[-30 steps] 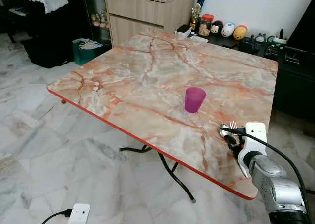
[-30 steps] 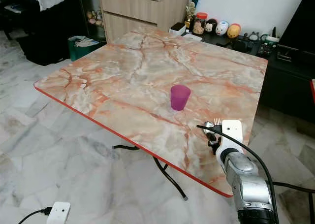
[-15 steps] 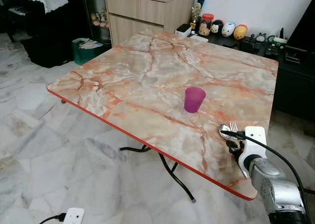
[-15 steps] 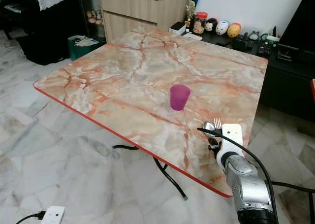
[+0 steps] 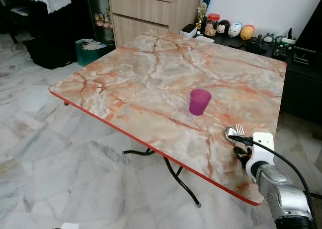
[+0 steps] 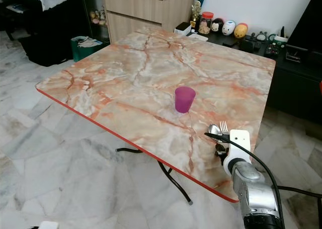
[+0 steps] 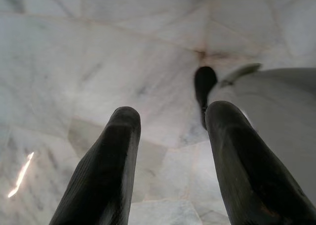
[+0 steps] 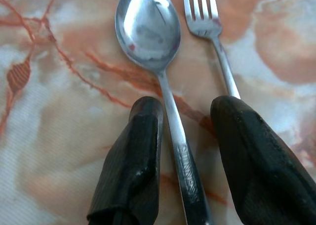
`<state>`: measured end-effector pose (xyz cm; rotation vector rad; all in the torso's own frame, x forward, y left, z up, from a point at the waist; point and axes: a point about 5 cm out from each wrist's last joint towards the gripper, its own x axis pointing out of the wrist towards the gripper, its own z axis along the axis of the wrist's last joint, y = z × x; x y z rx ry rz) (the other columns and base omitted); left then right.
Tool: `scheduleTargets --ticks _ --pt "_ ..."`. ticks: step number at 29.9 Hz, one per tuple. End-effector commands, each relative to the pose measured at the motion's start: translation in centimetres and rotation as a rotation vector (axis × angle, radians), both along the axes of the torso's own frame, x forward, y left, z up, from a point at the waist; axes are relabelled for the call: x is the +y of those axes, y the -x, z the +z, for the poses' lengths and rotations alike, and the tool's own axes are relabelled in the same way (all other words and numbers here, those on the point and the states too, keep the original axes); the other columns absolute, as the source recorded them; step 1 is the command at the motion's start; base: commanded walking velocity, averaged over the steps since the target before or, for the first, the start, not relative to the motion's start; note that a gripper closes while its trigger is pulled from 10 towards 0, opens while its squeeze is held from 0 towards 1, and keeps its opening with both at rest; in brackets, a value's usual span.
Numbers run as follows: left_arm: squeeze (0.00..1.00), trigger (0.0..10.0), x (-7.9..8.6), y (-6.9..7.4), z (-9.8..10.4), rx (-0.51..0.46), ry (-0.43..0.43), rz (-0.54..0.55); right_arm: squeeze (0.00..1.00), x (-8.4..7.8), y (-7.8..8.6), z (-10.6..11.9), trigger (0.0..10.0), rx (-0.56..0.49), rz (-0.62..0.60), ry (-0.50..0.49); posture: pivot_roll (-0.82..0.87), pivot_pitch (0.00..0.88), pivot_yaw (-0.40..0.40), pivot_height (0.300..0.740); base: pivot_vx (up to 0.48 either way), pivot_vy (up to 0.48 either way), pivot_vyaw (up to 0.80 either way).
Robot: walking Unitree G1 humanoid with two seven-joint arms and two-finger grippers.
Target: Setting the table
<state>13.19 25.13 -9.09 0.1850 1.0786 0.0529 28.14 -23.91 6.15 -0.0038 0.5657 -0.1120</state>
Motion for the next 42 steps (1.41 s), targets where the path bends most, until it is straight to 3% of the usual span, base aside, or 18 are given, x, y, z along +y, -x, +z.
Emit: scheduleTargets --ticks 1,11,42 --pt "0.00 10.0 -0.1 -0.6 0.1 -0.001 -0.014 -0.022 0.00 -0.5 -0.4 0.6 10.0 -0.030 -0.008 0.005 0.08 0.000 -0.039 0.728 0.000 0.000 0.00" --pt "0.00 10.0 -0.4 -3.7 1.2 -0.046 -0.020 -0.028 0.00 0.0 -0.9 0.9 10.0 -0.060 0.027 -0.013 0.08 0.000 -0.040 0.728 0.000 0.000 0.00" --pt "0.00 10.0 -3.2 -4.9 1.0 -0.066 0.006 -0.046 0.00 0.6 -0.8 -0.7 10.0 -0.026 0.069 -0.035 0.09 0.000 -0.046 0.728 0.000 0.000 0.00"
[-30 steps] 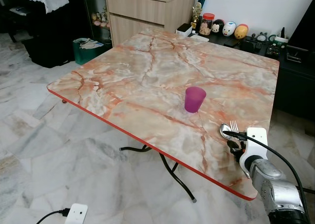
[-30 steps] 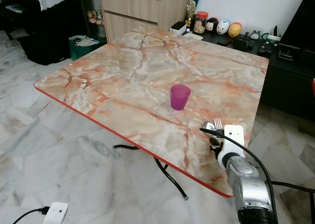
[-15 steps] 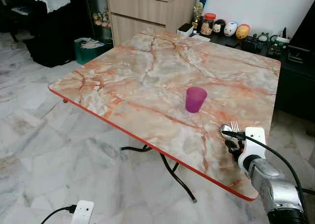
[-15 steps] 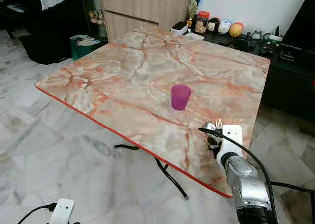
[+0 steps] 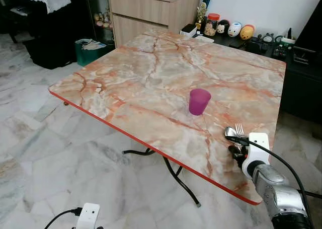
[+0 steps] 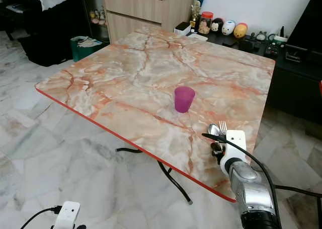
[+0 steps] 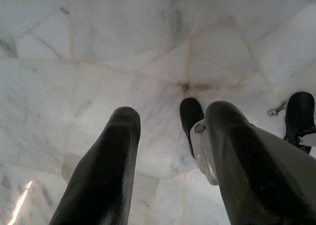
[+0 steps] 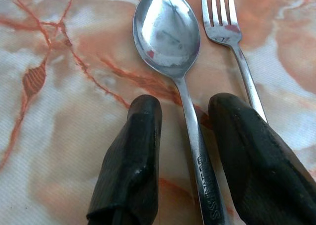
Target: Setting the table
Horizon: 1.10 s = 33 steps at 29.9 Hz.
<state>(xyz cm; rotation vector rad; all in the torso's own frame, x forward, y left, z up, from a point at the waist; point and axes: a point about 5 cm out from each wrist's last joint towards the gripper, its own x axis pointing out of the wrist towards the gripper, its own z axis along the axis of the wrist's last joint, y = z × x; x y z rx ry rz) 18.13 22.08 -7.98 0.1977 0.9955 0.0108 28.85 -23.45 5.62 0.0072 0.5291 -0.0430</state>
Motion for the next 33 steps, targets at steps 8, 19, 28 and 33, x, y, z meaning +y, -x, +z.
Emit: scheduleTargets --ticks 8,19,28,33 --pt "0.00 10.0 -0.09 -0.22 0.06 0.008 -0.006 -0.001 0.00 0.19 -0.02 -0.47 0.0 0.015 0.009 -0.009 0.09 0.000 -0.043 0.728 0.000 0.000 0.00" --pt "0.00 10.0 0.03 -0.15 0.06 0.008 -0.007 -0.002 0.00 0.37 -0.06 -0.57 0.0 0.012 0.019 -0.011 0.09 0.000 -0.044 0.728 0.000 0.000 0.00" --pt "0.00 10.0 -0.02 -0.19 0.06 0.008 -0.004 -0.002 0.00 0.84 -0.09 -0.61 0.0 0.001 0.038 -0.016 0.09 0.000 -0.044 0.728 0.000 0.000 0.00" --pt "0.00 10.0 0.26 -0.02 0.05 0.010 -0.006 -0.003 0.00 0.73 -0.18 -0.44 1.1 -0.012 0.028 0.022 0.09 0.000 -0.044 0.728 0.000 0.000 0.00"
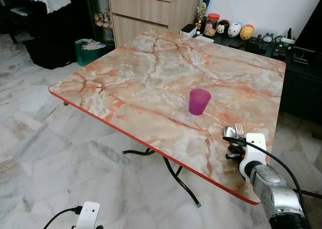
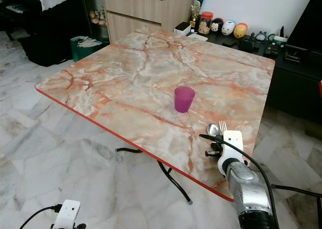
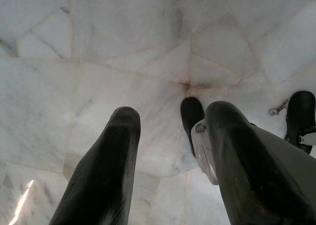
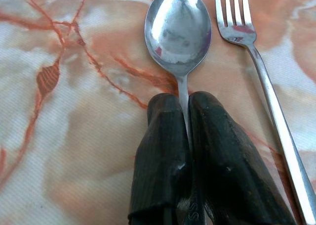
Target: Setting the table
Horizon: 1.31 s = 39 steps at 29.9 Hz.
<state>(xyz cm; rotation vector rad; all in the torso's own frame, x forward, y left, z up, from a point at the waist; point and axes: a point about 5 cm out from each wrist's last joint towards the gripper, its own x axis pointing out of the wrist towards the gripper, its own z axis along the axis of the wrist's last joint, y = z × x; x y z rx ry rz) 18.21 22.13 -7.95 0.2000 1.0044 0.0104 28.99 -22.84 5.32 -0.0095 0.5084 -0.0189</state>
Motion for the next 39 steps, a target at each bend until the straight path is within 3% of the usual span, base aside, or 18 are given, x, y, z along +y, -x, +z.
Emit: scheduleTargets --ticks 1,4,11,15,20,21,23,25,28,35,38,39 --pt "0.00 10.0 0.2 0.1 0.0 0.002 -0.005 -0.004 0.00 0.1 -0.3 0.3 10.0 -0.036 -0.016 0.038 0.09 0.000 -0.044 0.728 0.000 0.000 0.00" --pt "0.00 10.0 0.2 0.3 -0.1 0.007 -0.006 -0.003 0.00 0.3 -0.6 1.6 10.0 -0.142 -0.037 0.054 0.09 0.000 -0.046 0.728 0.000 0.000 0.00" --pt "0.00 10.0 0.0 0.5 -0.3 0.019 -0.007 -0.004 0.00 0.5 0.1 2.2 10.0 -0.226 -0.053 0.134 0.08 0.000 -0.040 0.728 0.000 0.000 0.00" --pt "0.00 10.0 -0.3 0.4 -0.3 0.017 -0.004 -0.002 0.00 -0.3 0.5 3.5 10.0 -0.349 -0.123 0.252 0.07 0.000 -0.040 0.728 0.000 0.000 0.00" --pt "0.00 10.0 0.0 0.5 -0.3 0.017 -0.005 0.005 0.00 -1.6 0.8 4.5 10.0 -0.407 -0.241 0.274 0.08 0.000 -0.042 0.728 0.000 0.000 0.00" --pt "0.00 10.0 0.1 0.6 -0.3 0.018 -0.007 0.009 0.00 -1.9 0.9 5.2 10.0 -0.459 -0.262 0.289 0.08 0.000 -0.042 0.728 0.000 0.000 0.00" --pt "0.00 10.0 0.2 0.7 -0.3 0.019 -0.009 0.011 0.00 -1.6 0.8 6.1 10.0 -0.521 -0.259 0.274 0.08 0.000 -0.044 0.728 0.000 0.000 0.00" --pt "0.00 10.0 0.4 0.9 -0.3 0.023 -0.014 0.019 0.00 0.2 0.6 7.1 10.0 -0.610 -0.159 0.242 0.08 0.000 -0.049 0.728 0.000 0.000 0.00" --pt "0.00 10.0 0.8 1.0 -0.3 0.019 -0.018 0.032 0.00 1.9 0.6 7.5 10.0 -0.653 -0.072 0.248 0.09 0.000 -0.052 0.728 0.000 0.000 0.00" --pt "0.00 10.0 1.4 1.1 -0.2 0.010 -0.024 0.048 0.00 2.7 0.5 9.7 10.0 -0.761 -0.059 0.223 0.09 0.000 -0.050 0.728 0.000 0.000 0.00" --pt "0.00 10.0 1.8 1.0 0.0 0.001 -0.030 0.056 0.00 3.0 0.5 10.5 10.0 -0.791 -0.084 0.175 0.07 0.000 -0.047 0.728 0.000 0.000 0.00" --pt "0.00 10.0 1.9 1.0 0.0 0.004 -0.037 0.052 0.00 4.0 0.4 10.7 10.0 -0.797 -0.047 0.126 0.07 0.000 -0.046 0.728 0.000 0.000 0.00"
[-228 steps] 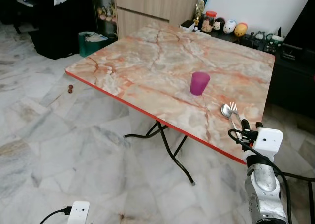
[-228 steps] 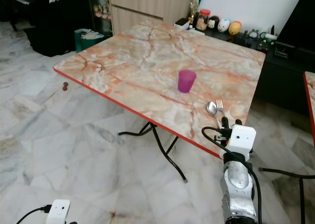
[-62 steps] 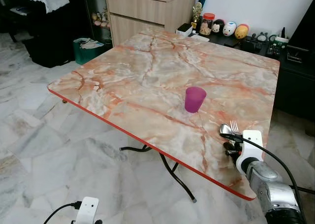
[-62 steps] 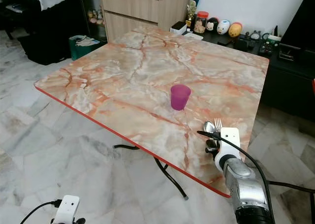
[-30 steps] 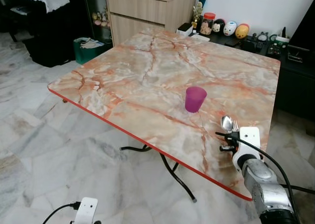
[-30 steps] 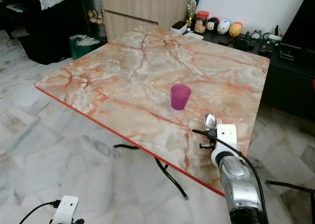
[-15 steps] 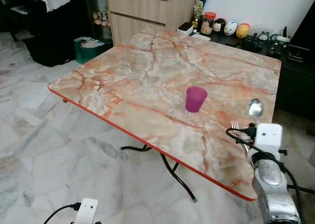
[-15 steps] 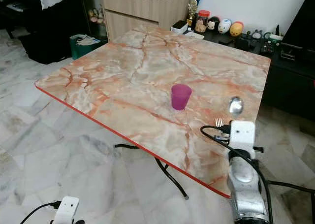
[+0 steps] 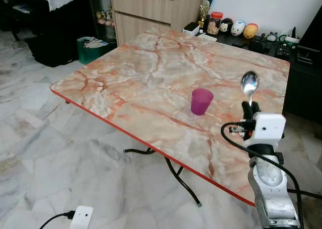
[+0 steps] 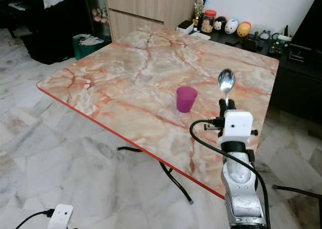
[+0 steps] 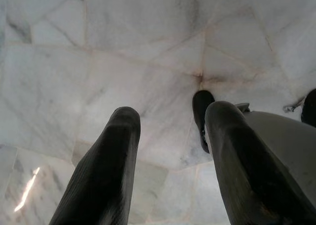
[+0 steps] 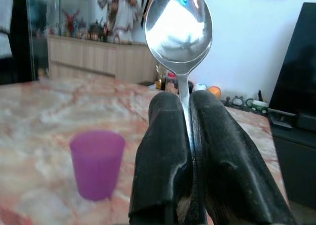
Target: Setting the table
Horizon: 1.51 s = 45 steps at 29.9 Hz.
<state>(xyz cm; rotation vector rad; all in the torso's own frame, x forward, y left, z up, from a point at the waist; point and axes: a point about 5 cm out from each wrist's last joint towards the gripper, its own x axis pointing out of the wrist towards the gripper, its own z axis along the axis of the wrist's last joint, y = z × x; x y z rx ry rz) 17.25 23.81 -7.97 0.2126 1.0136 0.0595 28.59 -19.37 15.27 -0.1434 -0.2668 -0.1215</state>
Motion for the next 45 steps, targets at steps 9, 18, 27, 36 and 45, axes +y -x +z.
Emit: scheduleTargets --ticks 9,18,27,36,45 --pt "0.00 10.0 0.3 0.5 -0.1 -0.014 0.006 0.020 0.00 3.0 0.0 0.3 10.0 -0.009 0.080 -0.052 0.07 0.000 -0.039 0.728 0.000 0.000 0.00" --pt "0.00 10.0 0.3 0.7 -0.2 -0.007 -0.008 0.015 0.00 3.1 -0.5 0.8 10.0 -0.029 0.055 -0.065 0.07 0.000 -0.048 0.728 0.000 0.000 0.00" --pt "0.00 10.0 0.4 0.4 0.0 -0.023 0.006 0.052 0.00 4.0 -1.3 1.1 10.0 -0.021 0.079 -0.067 0.07 0.000 -0.051 0.728 0.000 0.000 -0.59" --pt "0.00 10.0 1.6 1.6 -0.2 -0.013 0.006 0.094 0.00 5.1 -1.6 1.2 10.0 -0.015 0.095 -0.073 0.07 0.000 -0.053 0.728 0.000 0.000 -0.79" --pt "0.00 10.0 2.6 2.9 -0.3 0.002 -0.002 0.121 0.00 5.2 -1.7 1.2 10.0 -0.012 0.095 -0.066 0.06 0.000 -0.049 0.728 0.000 0.000 -0.79"
